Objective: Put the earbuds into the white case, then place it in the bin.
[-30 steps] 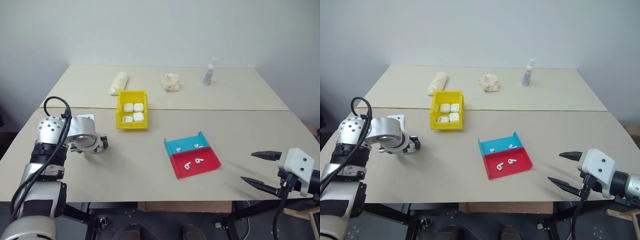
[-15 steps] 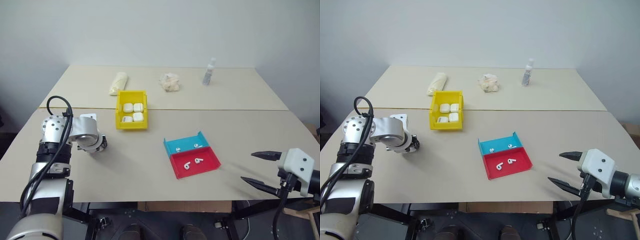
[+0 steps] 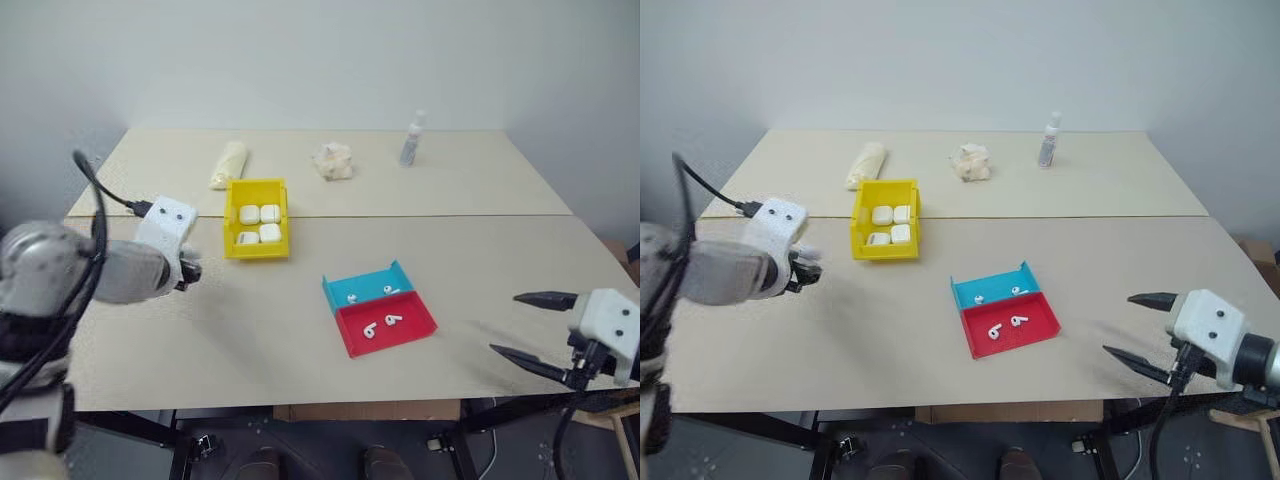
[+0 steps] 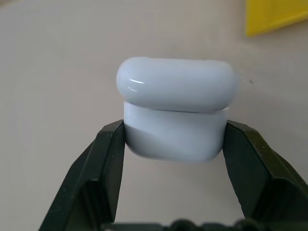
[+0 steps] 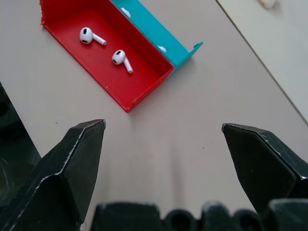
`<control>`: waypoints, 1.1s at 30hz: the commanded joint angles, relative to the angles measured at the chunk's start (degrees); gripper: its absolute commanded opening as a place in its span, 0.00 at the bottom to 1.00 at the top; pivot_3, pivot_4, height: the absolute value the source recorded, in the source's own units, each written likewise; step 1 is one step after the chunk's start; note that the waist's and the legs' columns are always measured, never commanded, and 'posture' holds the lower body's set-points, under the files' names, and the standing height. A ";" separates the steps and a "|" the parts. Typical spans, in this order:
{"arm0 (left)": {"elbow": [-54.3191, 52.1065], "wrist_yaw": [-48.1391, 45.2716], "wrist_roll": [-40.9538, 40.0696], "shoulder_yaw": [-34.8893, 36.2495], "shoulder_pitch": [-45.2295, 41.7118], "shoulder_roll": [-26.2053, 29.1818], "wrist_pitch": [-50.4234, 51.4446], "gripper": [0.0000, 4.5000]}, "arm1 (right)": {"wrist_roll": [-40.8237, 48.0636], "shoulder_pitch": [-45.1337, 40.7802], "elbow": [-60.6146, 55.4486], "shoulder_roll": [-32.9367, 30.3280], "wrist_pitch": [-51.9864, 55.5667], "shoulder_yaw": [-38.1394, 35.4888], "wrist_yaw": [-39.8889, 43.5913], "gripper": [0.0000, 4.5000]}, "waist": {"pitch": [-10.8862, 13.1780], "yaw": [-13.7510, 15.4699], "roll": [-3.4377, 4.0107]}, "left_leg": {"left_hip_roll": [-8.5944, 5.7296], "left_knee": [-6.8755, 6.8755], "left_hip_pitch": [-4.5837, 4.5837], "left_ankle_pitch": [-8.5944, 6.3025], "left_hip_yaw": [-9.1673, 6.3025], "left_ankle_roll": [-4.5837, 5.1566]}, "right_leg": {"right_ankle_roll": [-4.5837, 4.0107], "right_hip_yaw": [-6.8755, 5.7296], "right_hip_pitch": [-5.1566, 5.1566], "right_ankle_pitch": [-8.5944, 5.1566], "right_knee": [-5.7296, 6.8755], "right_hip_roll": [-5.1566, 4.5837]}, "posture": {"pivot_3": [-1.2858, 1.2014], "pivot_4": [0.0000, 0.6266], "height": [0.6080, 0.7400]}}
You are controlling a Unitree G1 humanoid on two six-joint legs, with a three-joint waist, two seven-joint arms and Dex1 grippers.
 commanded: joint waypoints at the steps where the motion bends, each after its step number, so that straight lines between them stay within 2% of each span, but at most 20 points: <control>1: -13.20 -22.40 12.54 1.13 6.13 1.74 -15.93 0.61 | 1.47 -3.35 -1.22 -2.62 0.06 -0.88 1.15 1.00 | -0.01 0.44 0.01 | 0.00 -0.01 0.04 -0.02 0.02 0.05 | -0.03 -0.01 0.05 0.01 -0.01 0.01 | 0.52 0.24 1.00; 3: -15.45 -33.02 22.09 0.44 11.88 -0.45 -29.05 0.61 | 2.03 -5.35 -1.04 -4.50 1.02 -0.14 2.02 1.00 | -0.06 0.69 0.10 | 0.02 -0.01 0.08 -0.01 0.04 0.06 | -0.11 -0.04 0.10 -0.02 -0.02 0.03 | 0.52 0.24 1.00; 6: -13.12 -48.98 38.55 -2.23 20.92 -5.65 -53.58 0.61 | 5.75 -8.01 -1.96 -11.54 8.95 1.36 5.84 1.00 | -0.07 0.72 0.13 | 0.04 -0.02 -0.01 -0.04 0.10 0.13 | -0.24 -0.01 0.04 -0.05 -0.13 0.03 | 0.52 0.24 1.00; 9: -6.60 -55.46 49.27 -4.39 24.50 -12.80 -69.20 0.61 | 7.30 -12.89 -1.92 -17.56 11.03 5.47 8.71 1.00 | -0.07 0.66 0.14 | 0.16 0.00 -0.16 -0.14 0.07 0.33 | -0.33 -0.07 0.04 -0.02 -0.37 0.13 | 0.52 0.24 1.00; 13: 5.31 -71.27 56.23 -6.36 26.86 -22.29 -92.68 0.61 | 5.69 -25.79 -2.83 -26.61 13.60 20.06 9.88 1.00 | -0.06 0.62 0.16 | 0.17 0.04 -0.25 -0.18 0.12 0.52 | -0.25 -0.06 0.01 0.11 -0.56 0.12 | 0.52 0.24 1.00; 16: 12.53 -78.09 57.84 -6.95 26.81 -26.48 -99.75 0.61 | 2.37 -37.05 -3.44 -26.68 14.74 31.90 12.84 1.00 | -0.05 0.63 0.16 | 0.20 0.09 -0.31 -0.18 0.12 0.54 | -0.20 -0.07 -0.04 0.17 -0.61 0.13 | 0.52 0.24 1.00; 18: 18.06 -81.77 59.68 -7.39 26.41 -29.47 -106.07 0.61 | -2.19 -45.36 -3.52 -23.63 15.70 41.01 16.38 1.00 | -0.05 0.67 0.18 | 0.20 0.13 -0.38 -0.19 0.11 0.55 | -0.10 -0.08 -0.08 0.23 -0.63 0.14 | 0.52 0.24 1.00; 20: 21.72 -84.55 60.84 -7.27 25.89 -31.53 -110.64 0.61 | -5.87 -51.10 -2.32 -20.62 16.49 47.08 18.67 1.00 | -0.06 0.59 0.17 | 0.21 0.27 -0.50 -0.20 0.04 0.58 | -0.02 -0.13 -0.11 0.29 -0.64 0.15 | 0.52 0.24 1.00; 23: 22.48 -86.53 60.81 -6.78 26.65 -33.14 -112.03 0.61 | -13.19 -58.29 2.11 -15.04 16.39 55.16 20.88 1.00 | -0.05 0.51 0.17 | 0.21 0.41 -0.69 -0.22 0.01 0.63 | 0.05 -0.13 -0.24 0.35 -0.60 0.14 | 0.52 0.24 1.00; 28: 22.42 -86.61 62.38 -6.22 28.50 -35.52 -114.96 0.61 | -20.36 -64.04 8.98 -8.90 13.49 61.81 24.39 1.00 | -0.06 0.57 0.18 | 0.22 0.79 -0.94 -0.32 0.00 0.80 | 0.08 -0.15 -0.41 0.37 -0.38 0.14 | 0.52 0.24 1.00; 31: 20.57 -85.53 62.55 -5.80 30.16 -35.78 -113.11 0.61 | -23.41 -65.67 11.96 -5.98 12.19 64.10 25.77 1.00 | -0.06 0.60 0.19 | 0.23 0.84 -1.01 -0.33 0.02 0.81 | 0.08 -0.14 -0.53 0.37 -0.31 0.14 | 0.52 0.24 1.00; 33: 19.30 -85.25 62.03 -5.52 31.52 -35.80 -111.99 0.61 | -25.28 -66.24 13.68 -4.22 10.97 65.44 26.32 0.92 | -0.06 0.59 0.19 | 0.23 0.84 -1.03 -0.33 0.03 0.81 | 0.07 -0.11 -0.64 0.35 -0.14 0.14 | 0.52 0.24 1.00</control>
